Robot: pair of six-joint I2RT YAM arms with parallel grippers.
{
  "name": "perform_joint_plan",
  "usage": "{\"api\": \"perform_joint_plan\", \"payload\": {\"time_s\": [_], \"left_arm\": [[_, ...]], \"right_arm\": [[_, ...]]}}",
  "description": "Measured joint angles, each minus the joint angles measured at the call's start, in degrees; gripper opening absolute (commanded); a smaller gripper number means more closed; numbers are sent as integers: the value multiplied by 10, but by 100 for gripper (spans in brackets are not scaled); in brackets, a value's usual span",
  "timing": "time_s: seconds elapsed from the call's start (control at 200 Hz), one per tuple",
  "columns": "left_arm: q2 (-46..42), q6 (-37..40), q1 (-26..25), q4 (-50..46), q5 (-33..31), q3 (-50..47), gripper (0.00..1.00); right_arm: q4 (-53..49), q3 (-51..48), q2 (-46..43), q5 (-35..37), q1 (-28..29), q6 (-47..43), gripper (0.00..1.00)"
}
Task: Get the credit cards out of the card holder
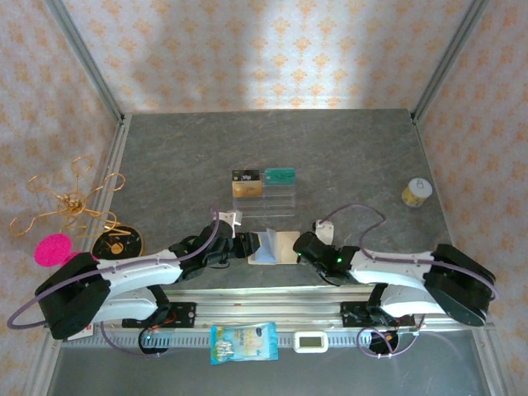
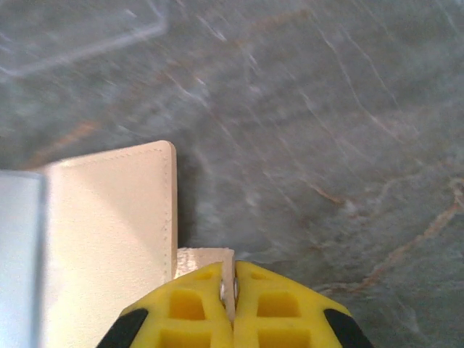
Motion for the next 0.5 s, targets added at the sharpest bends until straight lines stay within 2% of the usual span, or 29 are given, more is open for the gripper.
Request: {"api": "perform_joint_plan", "payload": {"time_s": [0.2,0.26,0.37,0.501], "left_arm": [[19,11,0,-5,-10,11,35],[19,16,0,-10,-17,11,34],[21,28,0,-19,-24,11,23],[44,41,0,-24,-28,19,18]], "right_arm": [[9,-1,16,8,0,0,0],[10,-2,16,8,0,0,4],[15,-5,14,9,0,0,5],[19,-7,13,9,0,-1,5]]}}
